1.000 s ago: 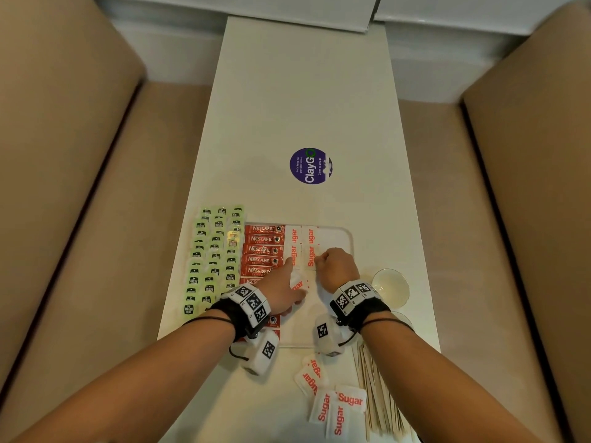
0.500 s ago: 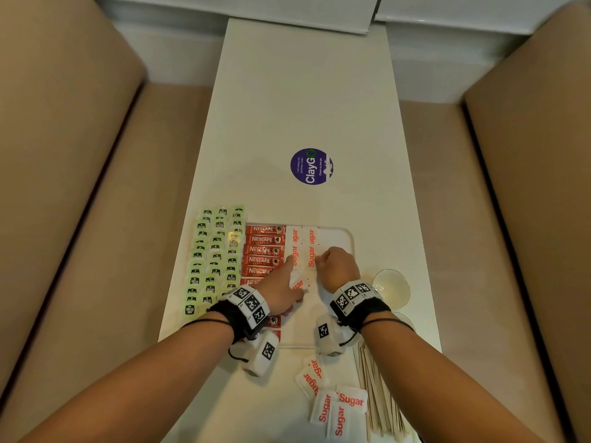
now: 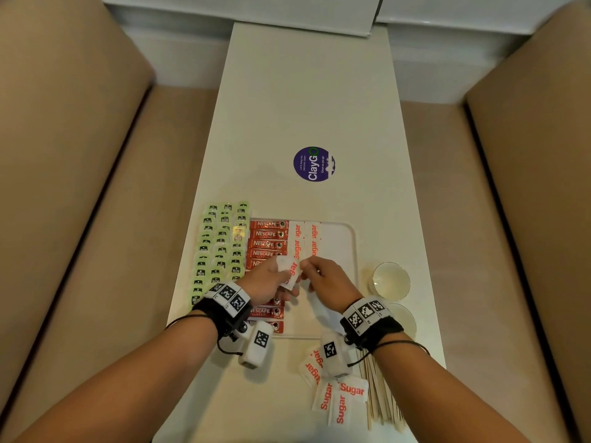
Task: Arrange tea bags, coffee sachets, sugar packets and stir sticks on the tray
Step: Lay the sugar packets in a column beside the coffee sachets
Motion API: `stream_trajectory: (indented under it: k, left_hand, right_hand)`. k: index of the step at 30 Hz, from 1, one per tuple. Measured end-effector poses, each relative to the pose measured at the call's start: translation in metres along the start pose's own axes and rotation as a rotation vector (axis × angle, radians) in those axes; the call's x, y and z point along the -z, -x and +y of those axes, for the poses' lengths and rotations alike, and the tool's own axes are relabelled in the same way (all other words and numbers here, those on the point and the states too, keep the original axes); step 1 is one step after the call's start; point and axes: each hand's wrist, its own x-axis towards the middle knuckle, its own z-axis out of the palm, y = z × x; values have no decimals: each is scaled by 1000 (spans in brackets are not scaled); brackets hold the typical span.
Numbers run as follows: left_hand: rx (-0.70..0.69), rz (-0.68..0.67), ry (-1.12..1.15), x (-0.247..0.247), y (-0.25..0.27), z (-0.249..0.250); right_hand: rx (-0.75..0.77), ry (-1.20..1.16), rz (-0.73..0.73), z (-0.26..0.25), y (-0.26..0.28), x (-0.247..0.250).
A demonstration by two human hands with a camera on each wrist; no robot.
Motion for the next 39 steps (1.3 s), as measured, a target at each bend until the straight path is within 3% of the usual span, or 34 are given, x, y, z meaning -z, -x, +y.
stream_trajectory:
  k: [5,11,22,29,39]
  left_hand:
    - [26,0,14,0,7,-4]
    - [-10,25,-138,-2,12,-6]
    - [-45,61,-146,-3,19,-18]
    - [48,148,-206,7,16,-20]
    - [77,125,-308,10,18,-22]
  right_hand:
    - [23,21,26,2,8,-9]
    - [39,0,91,3,10,-6]
    - [7,71,-28,2,10,-9]
    - [-108,126,28,5,-14,-2]
    - [-258,244,87,5,-26,-12]
